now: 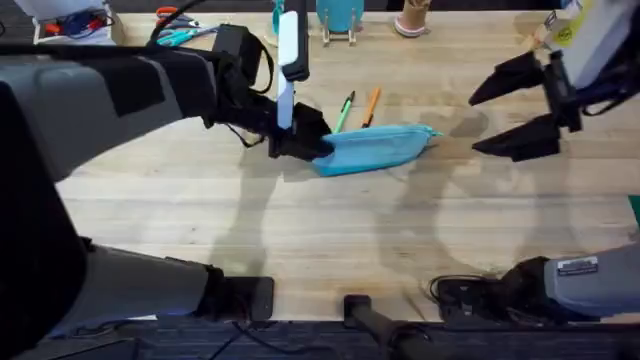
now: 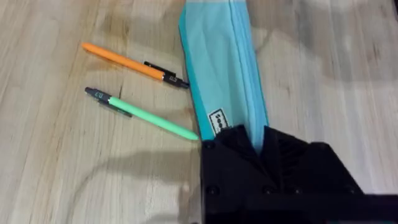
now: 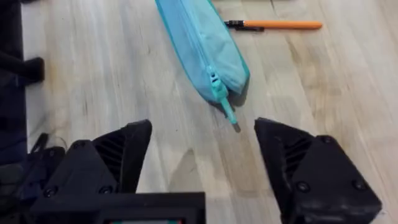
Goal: Unzip the bag, pick up the pens from the table one at a time and place them inside, then zip the bag closed.
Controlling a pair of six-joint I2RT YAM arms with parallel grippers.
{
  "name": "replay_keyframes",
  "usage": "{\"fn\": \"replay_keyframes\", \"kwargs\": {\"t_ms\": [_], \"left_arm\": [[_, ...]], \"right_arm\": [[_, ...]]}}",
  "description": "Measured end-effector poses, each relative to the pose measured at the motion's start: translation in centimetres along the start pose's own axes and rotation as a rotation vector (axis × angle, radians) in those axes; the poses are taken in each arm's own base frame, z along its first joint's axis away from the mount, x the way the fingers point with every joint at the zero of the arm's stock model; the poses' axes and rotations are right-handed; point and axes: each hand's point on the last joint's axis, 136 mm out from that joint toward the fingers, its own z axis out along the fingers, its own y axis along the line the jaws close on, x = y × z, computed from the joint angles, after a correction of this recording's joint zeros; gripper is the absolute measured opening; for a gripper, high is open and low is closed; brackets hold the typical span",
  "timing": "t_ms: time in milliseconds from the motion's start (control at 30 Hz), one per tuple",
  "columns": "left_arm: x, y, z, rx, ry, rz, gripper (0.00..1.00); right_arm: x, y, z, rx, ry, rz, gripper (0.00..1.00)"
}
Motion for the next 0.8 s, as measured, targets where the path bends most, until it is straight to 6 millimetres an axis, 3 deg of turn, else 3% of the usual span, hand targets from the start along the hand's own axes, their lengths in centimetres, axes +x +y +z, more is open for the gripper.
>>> {"fn": "replay_keyframes", "kwargs": {"t_ms": [467,800], "left_arm": [[0.0,0.0,0.0,0.000,0.000,0.000,0.042],[0.0,0.0,0.0,0.000,0.000,0.000,0.042]], "right_arm": [[-0.2,-1.9,4.5,-0.070,0.026,-0.081,0.996],[0.4,-1.8,7.2,-0.155,0.039,-0.064,0.982]]}}
